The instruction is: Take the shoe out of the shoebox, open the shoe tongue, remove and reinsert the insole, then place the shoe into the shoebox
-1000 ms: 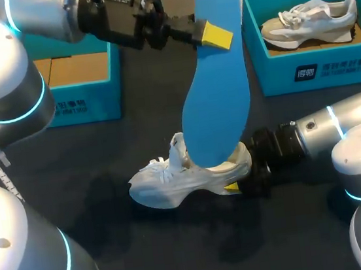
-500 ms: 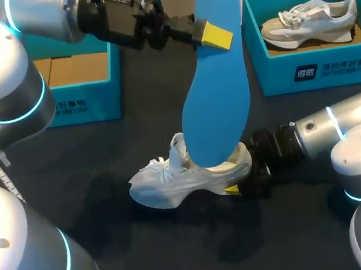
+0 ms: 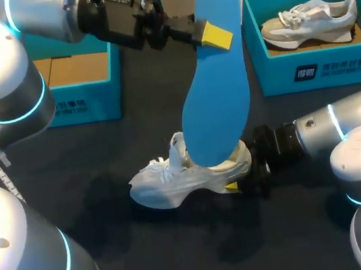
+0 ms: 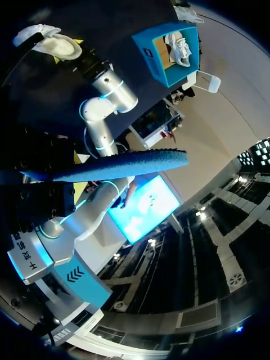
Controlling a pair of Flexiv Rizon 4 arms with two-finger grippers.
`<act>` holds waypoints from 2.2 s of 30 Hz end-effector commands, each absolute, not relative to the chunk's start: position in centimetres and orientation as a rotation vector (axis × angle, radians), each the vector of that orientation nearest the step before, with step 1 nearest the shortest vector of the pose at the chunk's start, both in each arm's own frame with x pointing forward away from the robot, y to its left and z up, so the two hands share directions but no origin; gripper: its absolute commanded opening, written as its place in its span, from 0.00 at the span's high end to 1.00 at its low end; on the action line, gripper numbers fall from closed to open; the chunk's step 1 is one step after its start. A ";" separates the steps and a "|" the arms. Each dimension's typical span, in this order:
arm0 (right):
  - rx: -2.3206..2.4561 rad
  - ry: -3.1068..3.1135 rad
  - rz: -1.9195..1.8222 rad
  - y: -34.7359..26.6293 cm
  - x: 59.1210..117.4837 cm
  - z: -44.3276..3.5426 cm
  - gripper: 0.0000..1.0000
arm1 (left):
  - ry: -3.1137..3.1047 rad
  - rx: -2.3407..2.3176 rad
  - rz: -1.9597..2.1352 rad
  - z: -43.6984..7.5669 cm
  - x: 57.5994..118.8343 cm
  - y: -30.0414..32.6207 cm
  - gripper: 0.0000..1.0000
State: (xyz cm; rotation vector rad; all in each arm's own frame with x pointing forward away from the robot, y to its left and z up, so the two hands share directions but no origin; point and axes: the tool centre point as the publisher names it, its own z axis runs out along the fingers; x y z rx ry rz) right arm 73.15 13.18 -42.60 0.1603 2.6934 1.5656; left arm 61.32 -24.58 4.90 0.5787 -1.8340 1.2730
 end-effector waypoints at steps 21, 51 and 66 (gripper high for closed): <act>0.220 2.951 1.094 11.1 72.1 -36.6 0.00 | -1.836 0.580 1.272 4.9 61.3 -24.6 1.00; 0.275 3.018 0.450 12.0 71.1 -32.0 0.00 | -1.836 0.580 1.272 4.9 61.3 -24.6 1.00; 0.219 3.048 0.362 12.1 72.0 -32.0 0.00 | -1.836 0.580 1.272 4.9 61.3 -24.6 1.00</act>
